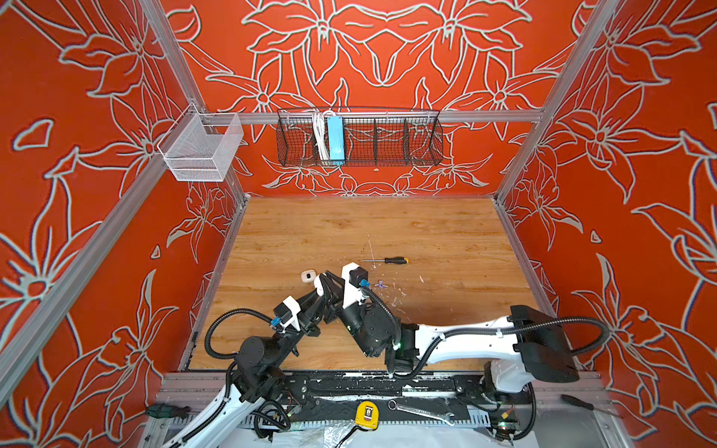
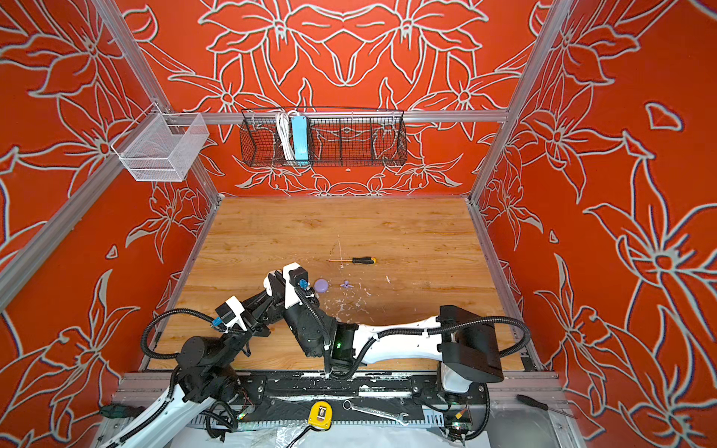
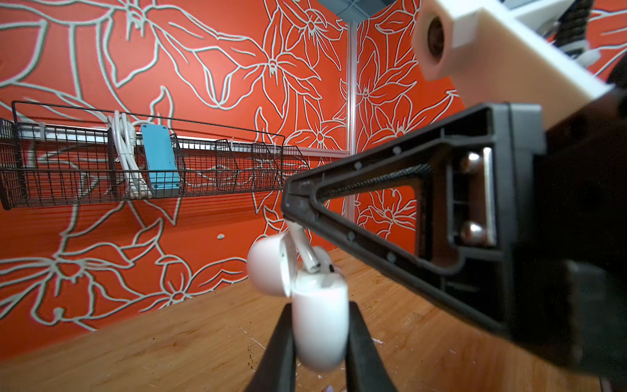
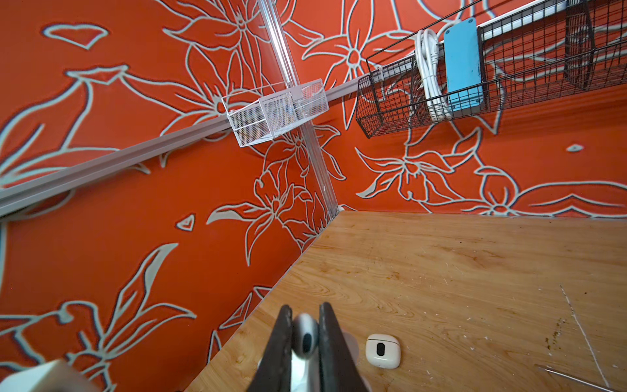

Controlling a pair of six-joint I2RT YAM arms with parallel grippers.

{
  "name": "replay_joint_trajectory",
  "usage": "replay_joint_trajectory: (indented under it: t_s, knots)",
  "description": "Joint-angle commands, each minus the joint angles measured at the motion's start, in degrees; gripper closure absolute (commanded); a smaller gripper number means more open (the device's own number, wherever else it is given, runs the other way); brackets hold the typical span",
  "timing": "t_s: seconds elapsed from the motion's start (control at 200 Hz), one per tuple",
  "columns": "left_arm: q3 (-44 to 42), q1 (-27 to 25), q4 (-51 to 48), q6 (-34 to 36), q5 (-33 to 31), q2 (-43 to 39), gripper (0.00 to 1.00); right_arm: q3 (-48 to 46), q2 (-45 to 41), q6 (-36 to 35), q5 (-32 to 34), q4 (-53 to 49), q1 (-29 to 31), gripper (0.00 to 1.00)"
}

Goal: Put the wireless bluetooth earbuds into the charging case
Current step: 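Lower the earbud stem-first into the open case held by the left gripper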

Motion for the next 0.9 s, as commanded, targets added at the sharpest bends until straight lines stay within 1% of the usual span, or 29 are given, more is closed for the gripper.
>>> replay_joint_trajectory:
  t_s: [0.0, 0.14, 0.295, 0.505, 0.641, 0.741, 0.896]
  knots:
    - [-3.3, 0.1, 0.6, 0.0, -1.1, -1.0, 1.00, -1.3, 1.0, 0.1, -0.8, 3.2, -0.1, 0.90]
    - [-3.3, 0.1, 0.7, -0.1, -1.2, -1.0, 1.00, -1.9, 2.0, -0.7, 0.2, 4.3, 0.0, 0.91]
    - [-3.3, 0.1, 0.7, -0.5, -1.5, -1.2, 1.00, -2.2, 2.9, -0.6, -0.9, 5.3, 0.0, 0.93]
    - [-3.1, 0.0, 0.3, -1.0, -2.3, -1.2, 1.00, -3.3, 3.9, -0.7, -0.2, 7.2, 0.8, 0.95]
    - [-2.9, 0.1, -0.3, -1.5, -3.9, -1.2, 1.00, -4.0, 4.2, -2.4, 1.5, 8.8, 2.0, 0.96]
    - [-2.9, 0.1, -0.4, -1.5, -4.0, -1.2, 1.00, -4.9, 4.4, -4.0, 3.6, 10.8, 2.7, 0.96]
    - [-2.8, 0.1, -0.5, -1.5, -3.9, -1.2, 1.00, -5.6, 4.3, -3.9, 5.6, 10.8, 2.9, 0.96]
